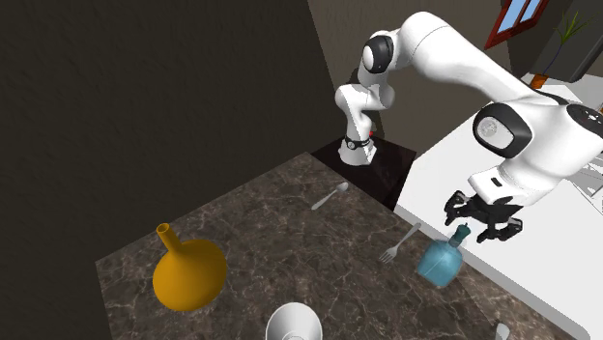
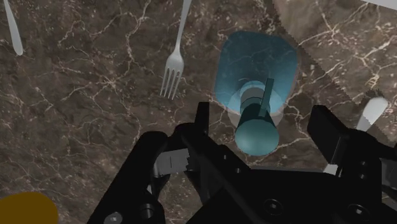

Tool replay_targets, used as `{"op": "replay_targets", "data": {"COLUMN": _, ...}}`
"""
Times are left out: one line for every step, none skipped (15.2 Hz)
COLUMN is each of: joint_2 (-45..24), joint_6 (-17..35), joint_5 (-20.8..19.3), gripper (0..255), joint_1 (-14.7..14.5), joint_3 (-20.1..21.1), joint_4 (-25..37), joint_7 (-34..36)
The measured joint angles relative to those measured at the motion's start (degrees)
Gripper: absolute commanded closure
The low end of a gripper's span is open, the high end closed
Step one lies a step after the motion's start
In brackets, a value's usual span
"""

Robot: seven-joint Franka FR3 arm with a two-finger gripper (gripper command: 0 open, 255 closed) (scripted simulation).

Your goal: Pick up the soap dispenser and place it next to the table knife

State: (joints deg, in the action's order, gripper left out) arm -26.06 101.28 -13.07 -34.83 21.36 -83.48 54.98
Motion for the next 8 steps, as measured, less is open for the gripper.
{"op": "replay_targets", "data": {"joint_2": 0.0, "joint_6": 0.0, "joint_5": 0.0, "gripper": 0, "joint_1": 0.0, "joint_3": 0.0, "joint_4": 0.0, "joint_7": 0.0}}
{"op": "replay_targets", "data": {"joint_2": 0.0, "joint_6": 0.0, "joint_5": 0.0, "gripper": 0, "joint_1": 0.0, "joint_3": 0.0, "joint_4": 0.0, "joint_7": 0.0}}
{"op": "replay_targets", "data": {"joint_2": 0.0, "joint_6": 0.0, "joint_5": 0.0, "gripper": 0, "joint_1": 0.0, "joint_3": 0.0, "joint_4": 0.0, "joint_7": 0.0}}
{"op": "replay_targets", "data": {"joint_2": 0.0, "joint_6": 0.0, "joint_5": 0.0, "gripper": 0, "joint_1": 0.0, "joint_3": 0.0, "joint_4": 0.0, "joint_7": 0.0}}
{"op": "replay_targets", "data": {"joint_2": -0.1, "joint_6": -0.9, "joint_5": 0.0, "gripper": 0, "joint_1": -0.1, "joint_3": 0.0, "joint_4": 1.1, "joint_7": -0.1}}
{"op": "replay_targets", "data": {"joint_2": 0.1, "joint_6": -2.5, "joint_5": 0.1, "gripper": 0, "joint_1": -0.3, "joint_3": 0.1, "joint_4": 2.5, "joint_7": -0.2}}
{"op": "replay_targets", "data": {"joint_2": 0.1, "joint_6": -4.0, "joint_5": 0.2, "gripper": 0, "joint_1": -0.5, "joint_3": 0.2, "joint_4": 4.0, "joint_7": -0.2}}
{"op": "replay_targets", "data": {"joint_2": -0.6, "joint_6": -6.0, "joint_5": 0.0, "gripper": 0, "joint_1": -1.1, "joint_3": 0.2, "joint_4": 6.7, "joint_7": -0.2}}
